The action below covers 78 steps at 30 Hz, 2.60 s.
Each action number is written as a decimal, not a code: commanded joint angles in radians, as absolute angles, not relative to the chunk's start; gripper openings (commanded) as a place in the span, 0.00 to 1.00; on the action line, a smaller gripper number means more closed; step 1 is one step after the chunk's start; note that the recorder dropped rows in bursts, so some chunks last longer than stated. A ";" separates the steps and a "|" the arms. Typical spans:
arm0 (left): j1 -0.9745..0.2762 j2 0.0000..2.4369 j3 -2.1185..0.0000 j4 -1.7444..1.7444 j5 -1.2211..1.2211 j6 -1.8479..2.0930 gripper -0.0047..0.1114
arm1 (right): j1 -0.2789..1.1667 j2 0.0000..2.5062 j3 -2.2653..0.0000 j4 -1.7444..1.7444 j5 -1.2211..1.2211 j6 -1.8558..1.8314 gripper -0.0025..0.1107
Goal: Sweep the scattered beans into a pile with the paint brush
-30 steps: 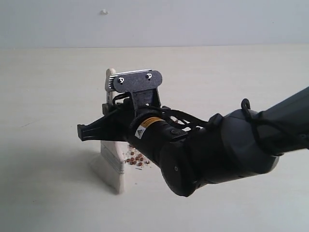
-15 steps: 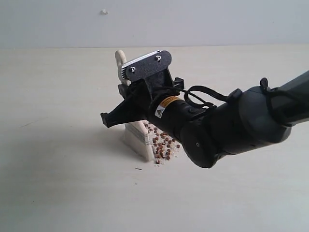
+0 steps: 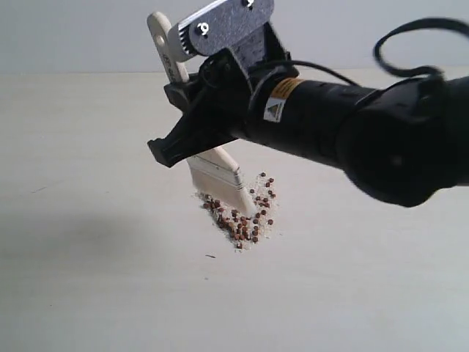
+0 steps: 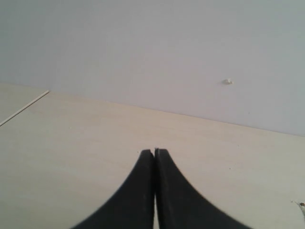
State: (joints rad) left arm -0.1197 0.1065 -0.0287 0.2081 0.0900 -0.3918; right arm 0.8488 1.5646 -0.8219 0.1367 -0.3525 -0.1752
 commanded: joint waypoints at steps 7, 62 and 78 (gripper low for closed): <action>-0.124 0.103 -0.024 0.202 0.088 -0.395 0.04 | 0.772 1.300 -0.785 0.323 -0.081 -0.294 0.02; -0.124 0.103 -0.024 0.202 0.088 -0.395 0.04 | 0.814 2.060 -1.014 1.126 -0.652 -0.561 0.02; -0.124 0.103 -0.024 0.202 0.088 -0.395 0.04 | 0.814 1.960 -1.105 1.222 -0.663 -0.756 0.02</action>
State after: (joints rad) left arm -0.1197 0.1065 -0.0287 0.2081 0.0900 -0.3918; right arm 0.8095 2.0106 -1.1057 1.1517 -0.6498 -0.6402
